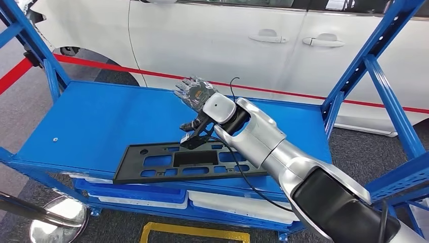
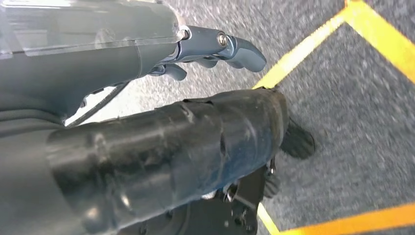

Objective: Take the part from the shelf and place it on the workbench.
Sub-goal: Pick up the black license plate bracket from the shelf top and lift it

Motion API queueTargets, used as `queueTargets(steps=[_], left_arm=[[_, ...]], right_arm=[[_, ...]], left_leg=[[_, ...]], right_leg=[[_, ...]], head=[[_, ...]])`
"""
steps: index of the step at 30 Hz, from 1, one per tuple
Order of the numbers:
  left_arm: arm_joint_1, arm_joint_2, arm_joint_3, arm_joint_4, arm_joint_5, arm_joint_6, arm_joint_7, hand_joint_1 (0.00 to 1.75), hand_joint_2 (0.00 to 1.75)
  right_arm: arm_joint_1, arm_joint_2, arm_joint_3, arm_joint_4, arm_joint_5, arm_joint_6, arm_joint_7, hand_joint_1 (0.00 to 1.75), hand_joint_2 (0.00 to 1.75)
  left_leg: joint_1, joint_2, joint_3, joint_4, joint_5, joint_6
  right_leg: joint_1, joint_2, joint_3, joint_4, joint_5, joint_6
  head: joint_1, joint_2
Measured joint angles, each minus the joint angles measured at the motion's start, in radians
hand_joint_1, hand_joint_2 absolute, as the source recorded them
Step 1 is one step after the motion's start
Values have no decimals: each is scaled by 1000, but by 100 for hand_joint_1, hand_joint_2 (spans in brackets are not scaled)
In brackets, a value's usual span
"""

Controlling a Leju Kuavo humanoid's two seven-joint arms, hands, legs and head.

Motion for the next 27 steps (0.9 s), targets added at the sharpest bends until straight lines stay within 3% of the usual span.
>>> queueTargets(steps=[1,2,3,5,6,8,10,11,13,15,16,17,18,20,22,24,27], left_arm=[[0,0,0,0,0,0,-1,0,0],[0,0,0,0,0,-1,-3,0,0],[0,0,0,0,0,-1,-4,0,0],[0,-2,0,0,1,-5,-7,0,0],[0,-3,0,0,1,-7,-10,0,0],[0,-6,0,0,4,-16,-24,0,0],[0,-5,0,0,6,-24,-37,0,0],[0,-4,0,0,5,-26,-41,0,0],[0,-4,0,0,3,-24,-41,0,0],[1,-5,0,0,1,-19,-40,0,0],[1,-4,0,0,1,-16,-40,0,0],[1,-4,0,0,1,-15,-40,0,0],[2,-3,0,0,1,-13,-39,0,0],[2,-3,0,0,1,-12,-35,0,0],[2,-2,0,0,1,-11,-31,0,0],[1,-2,0,0,1,-11,-29,0,0],[1,-2,0,0,1,-11,-28,0,0]], right_arm=[[1,0,0,1,1,0,0,0,0],[2,-1,0,2,1,0,0,0,0],[3,-1,0,3,2,0,0,0,0],[1,-1,0,3,3,0,0,0,0],[0,-1,0,3,3,-1,0,0,0],[-4,-2,0,2,4,0,2,0,0],[-6,-3,0,2,6,0,3,0,0],[-7,-3,0,2,6,0,3,0,0],[-8,-3,0,2,7,1,2,0,0],[-6,-3,0,4,7,2,-1,0,0],[-3,-3,0,4,8,3,-2,0,0],[-1,-3,0,5,8,3,-2,0,0],[0,-3,0,6,8,3,-3,0,0],[0,-2,0,6,9,3,-2,0,0],[-1,-2,0,7,10,3,-2,0,0],[0,-1,0,7,10,3,-2,0,0],[0,-1,0,8,10,3,-2,0,0]], left_leg=[[-3,0,-14,2,9,1],[-7,0,-26,4,17,2],[-11,-1,-37,5,24,2],[-19,-2,-52,7,38,1],[-20,-3,-56,6,44,-2],[-17,-2,-61,1,57,-13],[-15,-3,-63,-6,67,-25],[-15,-4,-68,1,58,-30],[-11,-4,-97,72,-3,-41],[-3,-3,-140,197,-76,-55],[2,-3,-151,242,-91,-61],[7,-2,-146,252,-87,-68],[11,-2,-122,222,-65,-74],[18,1,-41,96,-18,-83],[15,1,5,18,-6,-77],[12,-1,5,7,-8,-63],[11,-2,0,3,-7,-58]], right_leg=[[1,0,-3,41,-12,-1],[3,0,13,46,-1,-6],[6,1,47,13,22,-13],[15,1,147,-123,58,-36],[20,0,187,-186,60,-44],[27,0,222,-256,53,-57],[25,-2,220,-275,71,-62],[21,-4,220,-285,82,-67],[14,-7,215,-301,102,-73],[12,-8,202,-300,112,-74],[11,-9,195,-297,115,-71],[9,-9,189,-293,117,-69],[6,-10,183,-286,117,-65],[1,-10,173,-271,111,-54],[2,-11,164,-257,107,-41],[6,-10,157,-251,108,-36],[6,-9,155,-254,114,-45]], head=[[0,0],[0,0],[0,0],[0,0],[-1,0],[-1,0],[0,0],[0,0],[-1,0],[-1,0],[-1,0],[-1,0],[-1,0],[-1,0],[-1,0],[0,0],[0,0]])
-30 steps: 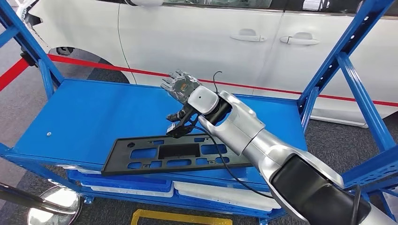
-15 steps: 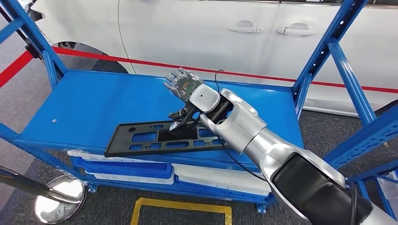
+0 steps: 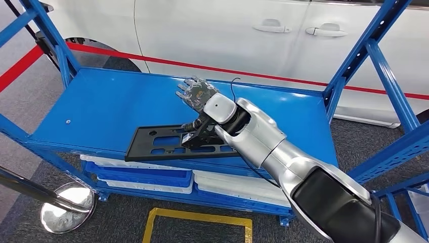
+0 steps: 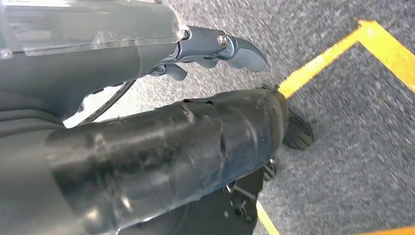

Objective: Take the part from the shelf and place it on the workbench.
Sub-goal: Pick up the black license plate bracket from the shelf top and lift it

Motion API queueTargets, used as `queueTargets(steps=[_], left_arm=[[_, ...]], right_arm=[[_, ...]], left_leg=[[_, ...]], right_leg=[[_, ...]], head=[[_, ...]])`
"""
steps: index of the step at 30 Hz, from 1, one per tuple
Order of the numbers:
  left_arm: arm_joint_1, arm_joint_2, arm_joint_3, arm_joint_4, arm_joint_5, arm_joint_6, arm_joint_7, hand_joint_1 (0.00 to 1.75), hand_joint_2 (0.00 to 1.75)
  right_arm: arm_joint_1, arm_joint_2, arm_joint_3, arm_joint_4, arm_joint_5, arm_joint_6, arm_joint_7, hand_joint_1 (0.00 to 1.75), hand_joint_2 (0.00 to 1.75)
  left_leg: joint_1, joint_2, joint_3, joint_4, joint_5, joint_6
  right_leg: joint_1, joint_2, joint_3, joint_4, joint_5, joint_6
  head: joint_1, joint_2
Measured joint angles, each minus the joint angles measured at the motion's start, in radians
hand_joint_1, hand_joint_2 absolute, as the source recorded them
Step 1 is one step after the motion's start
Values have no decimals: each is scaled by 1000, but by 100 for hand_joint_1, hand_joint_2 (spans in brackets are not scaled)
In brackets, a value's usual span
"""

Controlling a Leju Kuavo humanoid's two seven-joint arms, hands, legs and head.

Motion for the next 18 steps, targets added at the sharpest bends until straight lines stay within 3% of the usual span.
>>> queueTargets(steps=[10,16,18], left_arm=[[0,0,0,0,0,0,1,0,0],[0,0,0,0,-3,0,2,0,0],[0,0,0,0,-5,-1,2,0,0]], right_arm=[[0,0,0,0,0,0,0,0,0],[0,0,0,0,0,1,0,0,0],[0,0,0,0,1,1,0,0,0]], left_leg=[[-7,1,-8,1,5,17],[-8,1,-10,1,7,21],[-8,1,-10,1,8,22]], right_leg=[[-5,-1,-2,-12,13,7],[-5,-1,-5,-12,15,26],[-4,-1,-6,-12,16,27]], head=[[0,0],[0,0],[0,0]])
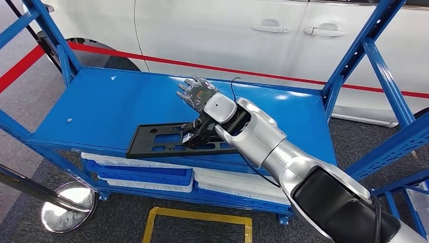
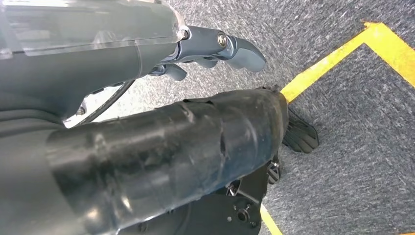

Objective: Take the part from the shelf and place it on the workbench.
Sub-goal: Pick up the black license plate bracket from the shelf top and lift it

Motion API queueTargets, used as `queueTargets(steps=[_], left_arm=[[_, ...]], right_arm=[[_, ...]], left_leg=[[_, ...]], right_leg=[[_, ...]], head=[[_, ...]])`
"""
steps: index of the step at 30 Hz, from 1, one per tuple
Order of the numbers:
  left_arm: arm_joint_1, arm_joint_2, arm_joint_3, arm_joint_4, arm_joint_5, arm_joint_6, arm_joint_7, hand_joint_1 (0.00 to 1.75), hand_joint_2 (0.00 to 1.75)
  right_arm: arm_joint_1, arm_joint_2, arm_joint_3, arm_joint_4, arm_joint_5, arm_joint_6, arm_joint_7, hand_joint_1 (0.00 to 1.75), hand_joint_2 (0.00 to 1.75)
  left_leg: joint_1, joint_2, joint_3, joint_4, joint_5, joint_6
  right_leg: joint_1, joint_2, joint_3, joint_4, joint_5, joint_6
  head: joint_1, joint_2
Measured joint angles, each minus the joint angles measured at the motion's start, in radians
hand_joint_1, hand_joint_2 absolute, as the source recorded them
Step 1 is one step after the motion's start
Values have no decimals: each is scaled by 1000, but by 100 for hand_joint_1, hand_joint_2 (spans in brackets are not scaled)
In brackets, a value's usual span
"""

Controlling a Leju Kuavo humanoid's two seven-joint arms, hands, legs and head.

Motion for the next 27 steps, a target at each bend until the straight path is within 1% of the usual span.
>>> queueTargets(steps=[2,7,9,10,11,12,13,14,15,16,17,18,19,20,21,22,23,24,26,27], left_arm=[[0,0,0,0,-2,-3,-2,0,0],[0,2,0,0,-12,-5,-3,0,0],[0,3,0,0,-13,-4,-3,0,0],[0,4,0,0,-13,-4,-3,0,0],[-1,4,0,0,-13,-3,-3,0,0],[-2,4,0,0,-13,-2,-3,0,0],[-3,4,0,0,-12,-2,-4,0,0],[-3,4,0,0,-11,-2,-8,0,0],[-3,4,0,0,-10,-3,-14,0,0],[-2,4,0,0,-9,-3,-21,0,0],[-2,4,0,0,-9,-3,-27,0,0],[-2,4,0,0,-9,-3,-31,0,0],[-2,4,0,0,-9,-3,-32,0,0],[-2,4,0,0,-9,-3,-33,0,0],[-2,4,0,0,-9,-3,-33,0,0],[-2,5,0,0,-10,-3,-33,0,0],[-3,5,0,0,-10,-2,-33,0,0],[-3,5,0,0,-10,-2,-33,0,0],[-2,5,0,0,-12,1,-29,0,0],[-2,5,0,0,-13,3,-26,0,0]], right_arm=[[0,0,0,1,2,0,0,0,0],[0,0,0,5,6,-1,1,0,0],[0,0,0,6,7,-2,1,0,0],[-1,0,0,7,8,-2,1,0,0],[-1,-1,0,8,8,-3,1,0,0],[-2,-1,0,9,8,-3,1,0,0],[-2,-2,0,11,8,-3,1,0,0],[0,-3,0,13,8,-3,1,0,0],[2,-4,0,15,9,-3,2,0,0],[5,-6,0,17,9,-3,2,0,0],[7,-8,0,19,10,-3,2,0,0],[8,-10,0,20,10,-3,2,0,0],[8,-11,0,21,11,-3,2,0,0],[8,-11,0,22,11,-4,2,0,0],[7,-11,0,22,11,-4,2,0,0],[7,-12,0,22,11,-4,2,0,0],[7,-12,0,23,11,-4,2,0,0],[7,-13,0,24,11,-4,2,0,0],[7,-13,0,25,13,-5,2,0,0],[7,-13,0,26,13,-6,1,0,0]], left_leg=[[-1,0,0,1,1,1],[-3,0,-5,6,3,6],[-2,0,-4,0,10,12],[-1,2,-3,-7,18,17],[2,4,-2,-16,25,23],[4,6,-3,-24,32,29],[5,8,-7,-26,36,32],[5,8,-12,-26,39,34],[6,8,-18,-26,41,33],[6,8,-24,-24,42,32],[8,8,-29,-22,45,30],[9,8,-34,-19,47,26],[11,8,-38,-14,48,21],[12,7,-43,-9,50,15],[13,7,-47,-5,52,7],[12,6,-50,-2,54,-1],[11,5,-53,0,54,-4],[10,5,-53,-1,55,2],[11,4,-55,-4,58,21],[11,4,-54,-7,64,26]], right_leg=[[0,0,-1,1,1,1],[-6,-1,-4,2,5,10],[-6,0,-4,0,9,16],[-7,1,-5,4,3,19],[-7,3,-11,19,-15,21],[-7,5,-24,54,-46,22],[-8,7,-44,110,-86,23],[-9,9,-69,178,-125,24],[-11,9,-90,240,-152,27],[-12,10,-99,276,-160,29],[-15,10,-89,273,-149,31],[-18,9,-60,229,-124,32],[-21,9,-18,158,-97,33],[-19,10,20,95,-78,31],[-17,12,44,49,-65,27],[-14,14,54,25,-64,22],[-12,16,52,22,-64,15],[-12,17,49,20,-63,10],[-12,19,47,16,-60,3],[-10,19,46,16,-58,0]], head=[[0,0],[0,0],[0,0],[0,0],[0,0],[0,0],[0,0],[0,0],[0,0],[0,0],[0,0],[0,0],[0,0],[0,0],[0,0],[0,0],[0,0],[0,0],[0,0],[0,0]])
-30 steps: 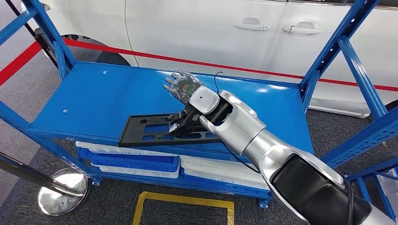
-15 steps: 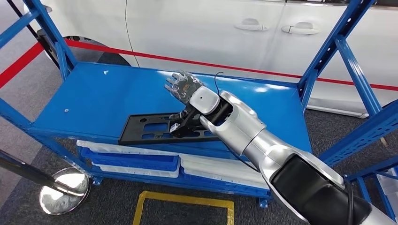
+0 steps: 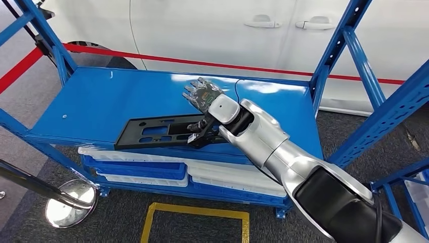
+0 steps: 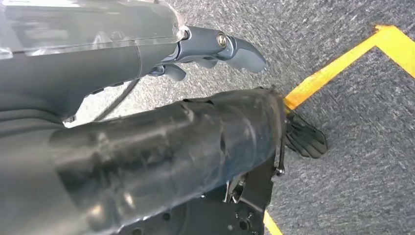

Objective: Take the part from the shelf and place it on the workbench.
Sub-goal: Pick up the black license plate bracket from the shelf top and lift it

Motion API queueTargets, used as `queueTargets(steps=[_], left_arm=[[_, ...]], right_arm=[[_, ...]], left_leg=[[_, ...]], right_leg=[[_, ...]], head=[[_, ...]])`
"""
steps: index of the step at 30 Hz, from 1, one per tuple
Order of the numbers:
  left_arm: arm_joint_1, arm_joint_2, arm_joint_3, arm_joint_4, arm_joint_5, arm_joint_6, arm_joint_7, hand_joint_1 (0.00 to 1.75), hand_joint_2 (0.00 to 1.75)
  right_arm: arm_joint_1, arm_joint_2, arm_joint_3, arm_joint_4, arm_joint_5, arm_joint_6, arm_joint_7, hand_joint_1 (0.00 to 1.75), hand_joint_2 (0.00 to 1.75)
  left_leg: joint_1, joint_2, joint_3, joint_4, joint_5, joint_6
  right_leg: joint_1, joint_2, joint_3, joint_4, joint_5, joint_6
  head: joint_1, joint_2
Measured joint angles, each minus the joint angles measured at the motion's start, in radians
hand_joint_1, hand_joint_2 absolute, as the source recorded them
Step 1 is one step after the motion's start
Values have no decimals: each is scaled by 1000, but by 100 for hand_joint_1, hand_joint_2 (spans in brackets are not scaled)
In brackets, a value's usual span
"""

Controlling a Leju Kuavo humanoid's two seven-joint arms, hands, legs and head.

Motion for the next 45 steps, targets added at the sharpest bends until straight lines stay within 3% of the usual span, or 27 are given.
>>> queueTargets(steps=[5,9,14,45], left_arm=[[0,2,0,0,-2,8,9,0,0],[0,2,0,0,-2,9,10,0,0],[0,2,0,0,-2,9,10,0,0],[-1,2,1,0,-3,11,31,0,0]], right_arm=[[0,0,0,4,1,-1,-1,0,0],[0,0,0,8,2,-1,-2,0,0],[0,0,0,8,3,-1,-2,0,0],[0,0,0,31,-38,-10,-54,0,0]], left_leg=[[1,-1,2,-16,20,-20],[2,-1,1,-18,22,-27],[4,-1,0,-19,20,-49],[2,-2,-10,-9,20,-51]], right_leg=[[2,-2,-9,2,7,-11],[4,-2,-10,3,7,-12],[5,-2,-12,3,7,-12],[5,-3,-15,3,11,-6]], head=[[0,0],[0,0],[0,0],[0,0]])
